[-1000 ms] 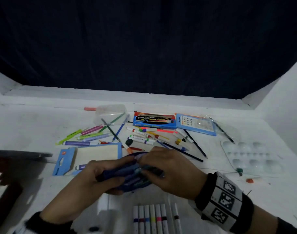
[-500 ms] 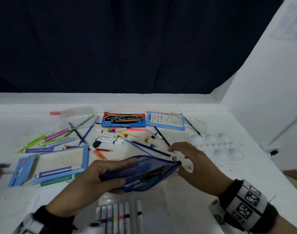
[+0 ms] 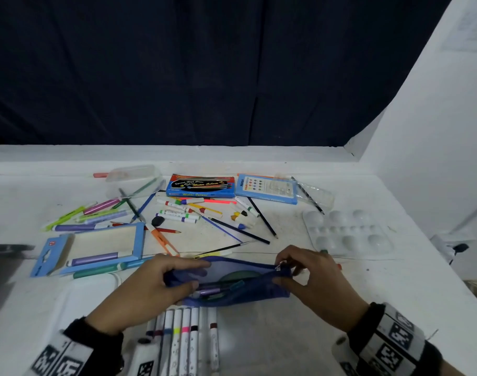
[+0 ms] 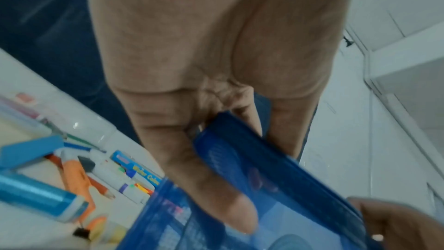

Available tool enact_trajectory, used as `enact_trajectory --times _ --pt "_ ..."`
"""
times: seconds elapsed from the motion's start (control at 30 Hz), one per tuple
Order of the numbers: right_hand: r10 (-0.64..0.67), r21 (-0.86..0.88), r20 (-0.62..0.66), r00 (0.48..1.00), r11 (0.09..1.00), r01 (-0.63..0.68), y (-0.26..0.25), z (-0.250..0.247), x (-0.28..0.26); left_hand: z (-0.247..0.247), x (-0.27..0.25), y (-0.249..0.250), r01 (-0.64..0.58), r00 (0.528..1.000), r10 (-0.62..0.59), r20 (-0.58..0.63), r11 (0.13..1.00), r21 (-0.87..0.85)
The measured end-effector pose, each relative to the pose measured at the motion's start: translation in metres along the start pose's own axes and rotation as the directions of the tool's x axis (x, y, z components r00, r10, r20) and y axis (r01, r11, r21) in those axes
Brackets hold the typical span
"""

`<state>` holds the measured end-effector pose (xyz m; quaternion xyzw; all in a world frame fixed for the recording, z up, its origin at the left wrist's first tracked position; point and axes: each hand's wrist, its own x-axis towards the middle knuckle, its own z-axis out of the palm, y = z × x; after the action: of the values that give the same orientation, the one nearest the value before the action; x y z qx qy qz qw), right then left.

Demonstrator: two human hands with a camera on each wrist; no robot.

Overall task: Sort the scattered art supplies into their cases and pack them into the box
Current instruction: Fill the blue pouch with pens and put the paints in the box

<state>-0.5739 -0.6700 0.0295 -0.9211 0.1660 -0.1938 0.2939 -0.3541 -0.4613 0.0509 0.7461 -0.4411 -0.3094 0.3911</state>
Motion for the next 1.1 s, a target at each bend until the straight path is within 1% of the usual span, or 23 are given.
enact_trajectory --times 0.07,0.13,0.2,0.27,0.33,0.37,0.43,0.5,0.6,0.7,0.8,0.9,0.97,1.03,1.1 --pt "0.008 0.056 -0.041 0.999 0.998 -0.006 -0.006 0.002 0.0 0.0 -0.003 -0.005 -0.039 0.997 0.05 -0.056 0.981 0.189" --pt "0.023 0.1 -0.06 0.998 0.995 -0.016 -0.012 0.003 0.0 0.002 -0.006 -0.01 -0.043 0.994 0.071 -0.077 0.948 0.315" --pt "0.035 0.13 -0.07 0.997 0.991 -0.026 -0.016 0.003 0.001 0.005 -0.007 -0.01 -0.079 0.986 0.134 -0.099 0.9 0.428" --pt "0.022 0.128 -0.075 0.997 0.992 -0.012 -0.018 0.006 0.002 0.011 -0.008 -0.001 -0.127 0.966 0.22 -0.139 0.864 0.487" --pt "0.017 0.128 -0.062 0.998 0.992 -0.009 -0.02 0.009 0.003 0.022 -0.008 0.012 -0.192 0.947 0.295 -0.126 0.836 0.514" --pt "0.037 0.145 -0.052 0.998 0.989 -0.029 -0.022 0.011 0.003 0.03 -0.006 0.019 -0.217 0.943 0.315 -0.108 0.827 0.518" --pt "0.083 0.219 -0.05 0.995 0.973 -0.071 -0.026 0.012 0.004 0.046 0.0 0.029 -0.256 0.932 0.354 -0.077 0.794 0.551" --pt "0.084 0.305 -0.094 0.992 0.951 -0.052 -0.032 0.012 0.005 0.059 0.007 0.038 -0.254 0.926 0.367 -0.088 0.778 0.575" --pt "0.075 0.408 -0.154 0.985 0.913 -0.006 -0.039 0.008 0.008 0.064 0.015 0.046 -0.251 0.911 0.386 -0.147 0.8 0.545" --pt "0.061 0.408 -0.152 0.987 0.913 0.006 -0.043 0.004 0.008 0.059 0.019 0.046 -0.277 0.913 0.383 -0.138 0.834 0.478" --pt "0.068 0.351 -0.11 0.992 0.936 -0.025 -0.043 0.007 0.006 0.056 0.019 0.042 -0.289 0.933 0.347 -0.094 0.879 0.38" --pt "0.138 0.268 -0.02 0.99 0.955 -0.128 -0.038 0.012 0.005 0.05 0.015 0.035 -0.231 0.962 0.263 -0.074 0.928 0.291" --pt "0.157 0.177 0.027 0.987 0.971 -0.159 -0.032 0.015 0.006 0.036 0.016 0.028 -0.194 0.973 0.217 -0.074 0.951 0.24" --pt "0.158 0.132 0.042 0.987 0.978 -0.162 -0.027 0.017 0.005 0.015 0.021 0.018 -0.146 0.976 0.179 -0.122 0.959 0.241" --pt "0.142 0.114 0.032 0.989 0.983 -0.145 -0.025 0.016 0.006 -0.011 0.031 0.006 -0.102 0.96 0.159 -0.23 0.964 0.244"
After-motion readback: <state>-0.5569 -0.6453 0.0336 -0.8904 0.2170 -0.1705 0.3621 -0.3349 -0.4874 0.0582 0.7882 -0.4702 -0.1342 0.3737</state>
